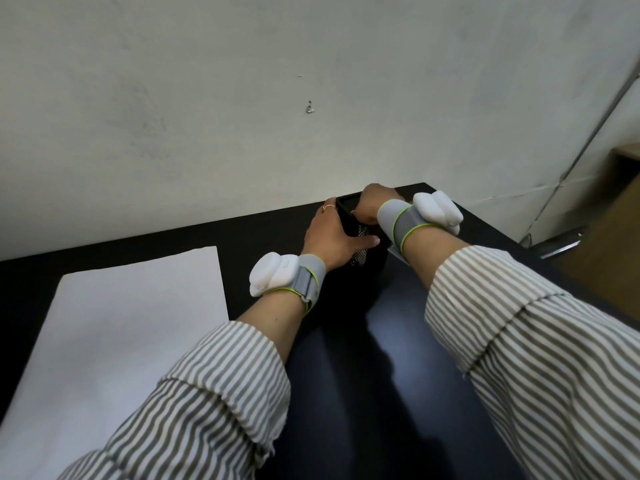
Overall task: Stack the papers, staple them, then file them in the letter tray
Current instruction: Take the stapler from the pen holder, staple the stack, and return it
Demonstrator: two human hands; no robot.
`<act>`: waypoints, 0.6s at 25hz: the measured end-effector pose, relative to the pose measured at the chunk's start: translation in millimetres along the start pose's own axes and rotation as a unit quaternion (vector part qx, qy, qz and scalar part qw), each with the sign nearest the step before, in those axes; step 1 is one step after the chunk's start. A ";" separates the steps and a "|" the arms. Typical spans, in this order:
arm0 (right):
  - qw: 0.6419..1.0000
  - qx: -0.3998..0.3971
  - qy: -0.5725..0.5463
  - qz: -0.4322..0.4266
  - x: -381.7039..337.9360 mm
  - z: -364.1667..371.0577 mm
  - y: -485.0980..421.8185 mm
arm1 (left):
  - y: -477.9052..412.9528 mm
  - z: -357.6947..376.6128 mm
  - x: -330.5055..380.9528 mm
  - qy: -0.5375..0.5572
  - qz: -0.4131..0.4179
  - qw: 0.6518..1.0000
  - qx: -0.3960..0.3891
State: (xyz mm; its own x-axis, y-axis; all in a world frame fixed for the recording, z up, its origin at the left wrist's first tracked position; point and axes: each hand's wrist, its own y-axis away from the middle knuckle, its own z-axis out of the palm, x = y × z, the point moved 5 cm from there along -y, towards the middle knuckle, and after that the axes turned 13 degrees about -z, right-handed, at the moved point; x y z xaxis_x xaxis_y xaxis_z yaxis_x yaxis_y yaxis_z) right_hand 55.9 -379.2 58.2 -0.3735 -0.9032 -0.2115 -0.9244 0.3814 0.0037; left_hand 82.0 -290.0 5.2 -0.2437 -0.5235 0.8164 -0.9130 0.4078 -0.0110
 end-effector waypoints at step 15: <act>0.982 0.089 -0.162 -0.034 16.4 -19.3 16.7 | 1.6 0.2 3.2 -0.021 -0.018 1.000 -0.008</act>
State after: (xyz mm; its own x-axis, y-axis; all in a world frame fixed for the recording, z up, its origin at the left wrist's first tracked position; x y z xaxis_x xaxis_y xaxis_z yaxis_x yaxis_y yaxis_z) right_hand 32.8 -391.4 73.7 -0.2406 -0.8281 -0.5063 -0.9075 0.3769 -0.1853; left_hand 79.7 -291.2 7.7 -0.2255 -0.5692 0.7907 -0.9162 0.3999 0.0266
